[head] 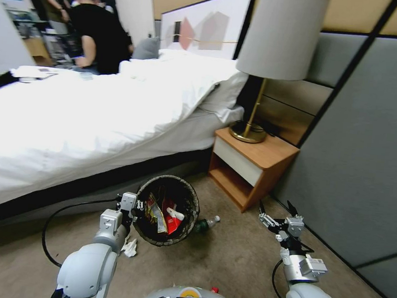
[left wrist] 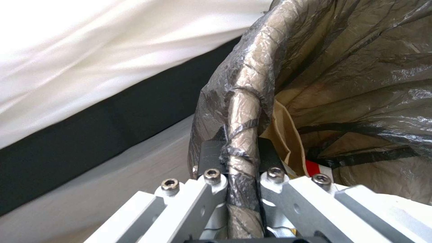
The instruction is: Pick up the trash bin, then pick up the garbage from the floor and place it into the trash bin.
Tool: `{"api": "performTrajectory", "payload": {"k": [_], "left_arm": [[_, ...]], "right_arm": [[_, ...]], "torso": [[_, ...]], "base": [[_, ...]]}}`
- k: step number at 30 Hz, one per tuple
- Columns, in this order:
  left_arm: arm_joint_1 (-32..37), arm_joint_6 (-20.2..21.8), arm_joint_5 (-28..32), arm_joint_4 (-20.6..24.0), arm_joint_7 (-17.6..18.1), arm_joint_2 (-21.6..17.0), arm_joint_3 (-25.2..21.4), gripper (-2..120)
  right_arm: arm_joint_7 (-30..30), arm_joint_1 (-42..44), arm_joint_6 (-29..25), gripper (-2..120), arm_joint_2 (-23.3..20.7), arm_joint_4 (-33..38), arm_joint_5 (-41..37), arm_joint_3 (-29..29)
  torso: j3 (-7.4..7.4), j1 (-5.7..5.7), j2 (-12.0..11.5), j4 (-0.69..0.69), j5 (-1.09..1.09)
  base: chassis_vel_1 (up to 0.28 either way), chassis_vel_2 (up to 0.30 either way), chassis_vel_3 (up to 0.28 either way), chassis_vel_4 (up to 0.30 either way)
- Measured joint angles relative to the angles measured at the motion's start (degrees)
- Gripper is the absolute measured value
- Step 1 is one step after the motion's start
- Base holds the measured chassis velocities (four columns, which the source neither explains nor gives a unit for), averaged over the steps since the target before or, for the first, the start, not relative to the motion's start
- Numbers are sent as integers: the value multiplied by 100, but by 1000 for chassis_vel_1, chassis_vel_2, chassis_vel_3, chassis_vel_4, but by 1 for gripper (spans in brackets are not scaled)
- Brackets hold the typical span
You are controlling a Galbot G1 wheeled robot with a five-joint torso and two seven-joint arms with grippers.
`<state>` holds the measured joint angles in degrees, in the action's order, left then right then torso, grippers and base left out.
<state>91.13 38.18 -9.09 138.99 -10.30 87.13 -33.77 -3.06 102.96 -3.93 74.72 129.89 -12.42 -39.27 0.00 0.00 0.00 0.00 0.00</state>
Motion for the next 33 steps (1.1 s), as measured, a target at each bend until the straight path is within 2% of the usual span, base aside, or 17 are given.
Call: {"api": "performTrajectory", "payload": {"k": [10,19,25,27,31,33], "left_arm": [[-2,-166,44,-68,41,4,-2,1],[53,-216,82,-44,53,15,-14,1],[77,-218,89,-7,63,59,-39,1],[89,-218,94,19,67,68,-40,1],[99,-218,96,33,68,69,-40,1],[110,-218,97,60,69,67,-41,1]], "right_arm": [[-12,-76,156,100,-11,-107,-93,30],[-98,-476,676,100,-87,-454,-363,307],[-495,-769,1287,100,-127,-543,-979,623],[-855,-1024,1688,100,-123,-637,-1426,911],[-1179,-1261,2027,100,-113,-740,-1757,1122],[-1648,-1646,2419,100,-106,-956,-2274,1414]], "torso": [[0,0,0,-2,0],[1,0,0,0,0],[1,0,0,-1,0],[1,0,0,0,0],[1,0,0,-1,0],[1,-1,0,0,-1]], "base": [[49,56,46,49],[0,0,0,0],[0,0,0,0],[0,0,0,0],[0,0,0,0],[0,0,0,0]]}}
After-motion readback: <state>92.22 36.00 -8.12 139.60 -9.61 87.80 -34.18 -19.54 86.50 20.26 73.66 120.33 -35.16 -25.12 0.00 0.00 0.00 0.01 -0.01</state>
